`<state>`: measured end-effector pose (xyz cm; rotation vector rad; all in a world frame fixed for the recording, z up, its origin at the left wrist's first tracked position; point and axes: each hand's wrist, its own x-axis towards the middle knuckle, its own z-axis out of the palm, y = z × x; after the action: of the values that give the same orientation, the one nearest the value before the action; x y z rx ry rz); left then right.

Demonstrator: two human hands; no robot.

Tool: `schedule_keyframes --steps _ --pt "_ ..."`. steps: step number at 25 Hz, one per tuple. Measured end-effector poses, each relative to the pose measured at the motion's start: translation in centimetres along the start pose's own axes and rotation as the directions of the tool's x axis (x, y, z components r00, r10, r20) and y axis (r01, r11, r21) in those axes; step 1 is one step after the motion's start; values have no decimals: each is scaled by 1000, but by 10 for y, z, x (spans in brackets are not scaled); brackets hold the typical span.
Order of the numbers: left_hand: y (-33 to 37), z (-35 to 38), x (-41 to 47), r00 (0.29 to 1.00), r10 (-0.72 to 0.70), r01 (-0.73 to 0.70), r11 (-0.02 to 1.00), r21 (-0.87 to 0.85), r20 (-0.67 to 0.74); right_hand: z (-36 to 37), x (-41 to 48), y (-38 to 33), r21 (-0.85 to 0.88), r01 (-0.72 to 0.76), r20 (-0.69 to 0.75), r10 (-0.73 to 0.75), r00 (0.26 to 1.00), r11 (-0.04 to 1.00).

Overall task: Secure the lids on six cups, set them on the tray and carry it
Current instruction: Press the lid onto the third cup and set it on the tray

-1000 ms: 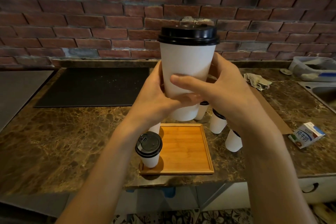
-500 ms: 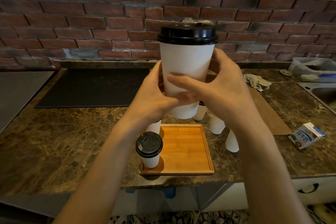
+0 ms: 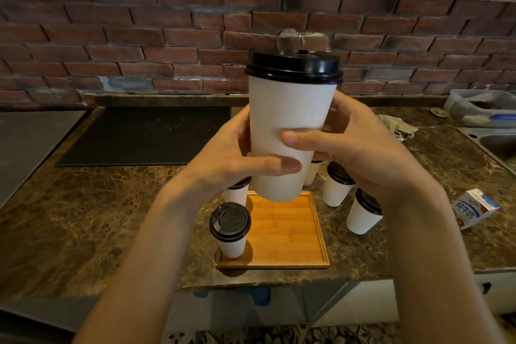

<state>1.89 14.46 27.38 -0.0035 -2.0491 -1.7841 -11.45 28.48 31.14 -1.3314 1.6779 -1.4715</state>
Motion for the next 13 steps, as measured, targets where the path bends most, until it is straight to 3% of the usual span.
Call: schedule_keyframes --steps 6,13 --pt "1 1 -1 1000 -28 28 1000 6 7 -3 -3 3 86 -4 72 -3 997 996" --pt "2 8 3 991 11 -2 998 63 -137 2 -2 -5 -34 21 -51 -23 998 999"
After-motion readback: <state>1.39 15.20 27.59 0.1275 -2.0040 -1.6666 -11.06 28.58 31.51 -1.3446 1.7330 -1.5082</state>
